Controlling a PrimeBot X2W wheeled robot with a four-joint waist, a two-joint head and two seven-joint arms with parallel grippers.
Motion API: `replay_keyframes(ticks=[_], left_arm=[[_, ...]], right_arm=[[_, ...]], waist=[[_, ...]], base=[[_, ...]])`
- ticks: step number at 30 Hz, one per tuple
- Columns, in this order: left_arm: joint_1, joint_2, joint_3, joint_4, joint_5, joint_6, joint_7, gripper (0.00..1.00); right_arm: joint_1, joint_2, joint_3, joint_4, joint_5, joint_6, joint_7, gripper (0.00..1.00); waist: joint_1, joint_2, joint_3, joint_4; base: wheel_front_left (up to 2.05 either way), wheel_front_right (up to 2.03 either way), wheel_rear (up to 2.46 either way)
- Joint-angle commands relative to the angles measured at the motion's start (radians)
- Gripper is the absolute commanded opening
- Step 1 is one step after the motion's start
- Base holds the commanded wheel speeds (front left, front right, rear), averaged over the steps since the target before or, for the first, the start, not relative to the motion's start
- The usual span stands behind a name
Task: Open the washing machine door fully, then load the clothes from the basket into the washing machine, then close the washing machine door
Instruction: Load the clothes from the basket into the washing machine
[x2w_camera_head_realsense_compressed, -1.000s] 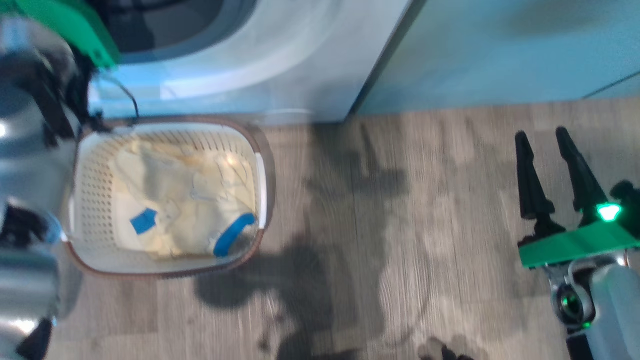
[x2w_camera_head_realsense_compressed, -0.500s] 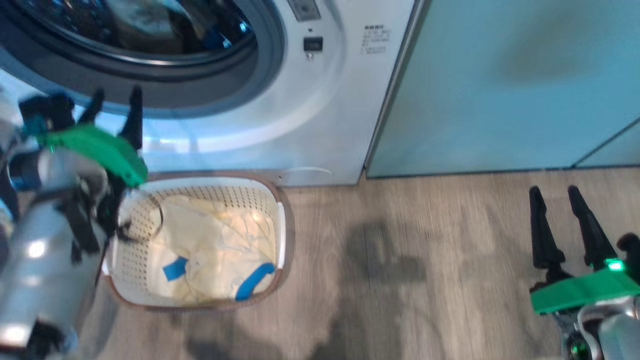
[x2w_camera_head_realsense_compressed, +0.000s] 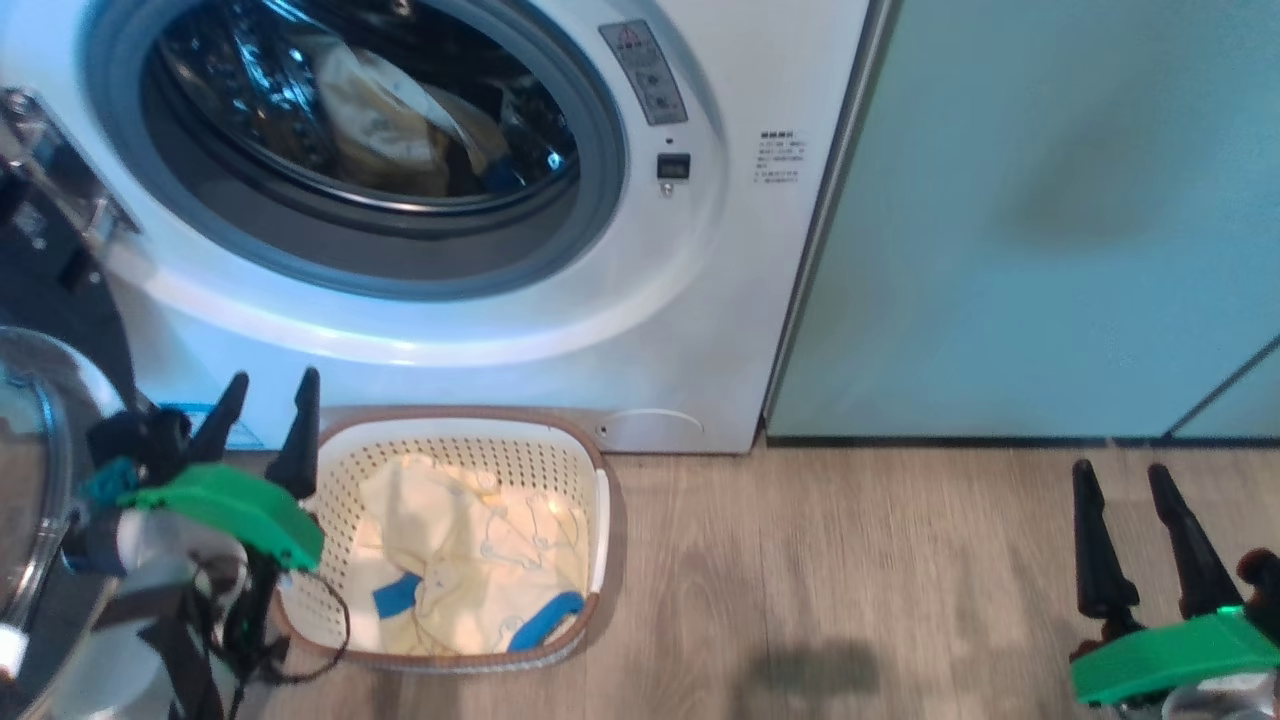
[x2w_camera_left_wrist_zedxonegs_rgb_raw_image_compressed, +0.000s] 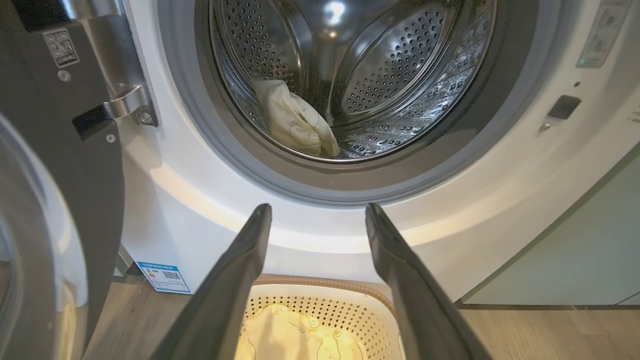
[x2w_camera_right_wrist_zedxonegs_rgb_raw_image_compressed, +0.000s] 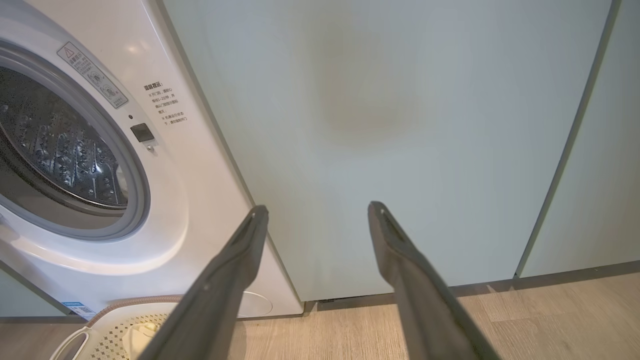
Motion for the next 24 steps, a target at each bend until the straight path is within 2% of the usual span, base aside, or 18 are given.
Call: replay_keyframes(ticks=[1,10,24], left_arm=[[0.004,0.027,0.059,-0.063,0.011,0.0,-0.011,1.0],[0.177,0.001,0.143,-0.19,0.022,-0.001,-0.011,1.0],[0.272,0.009,0.136,-0.251,0.049,-0.001,-0.011,1.0]], right_arm=[[-0.001,-0.01,0.014,-0.027,-0.009,0.002,-0.007,1.0],[0.046,-0.003,-0.01,-0.034,-0.028,0.002,-0.007,1.0],[0.062,-0.007,0.007,-0.031,-0.042,0.002,-0.007,1.0]], waist=[[0.0002,-0.0001,-0.029,0.013],[0.0002,-0.0001,-0.105,0.023],[0.0002,-0.0001,-0.136,0.031]], base=[[0.0,0.0,0.0],[0.0,0.0,0.0],[0.0,0.0,0.0]])
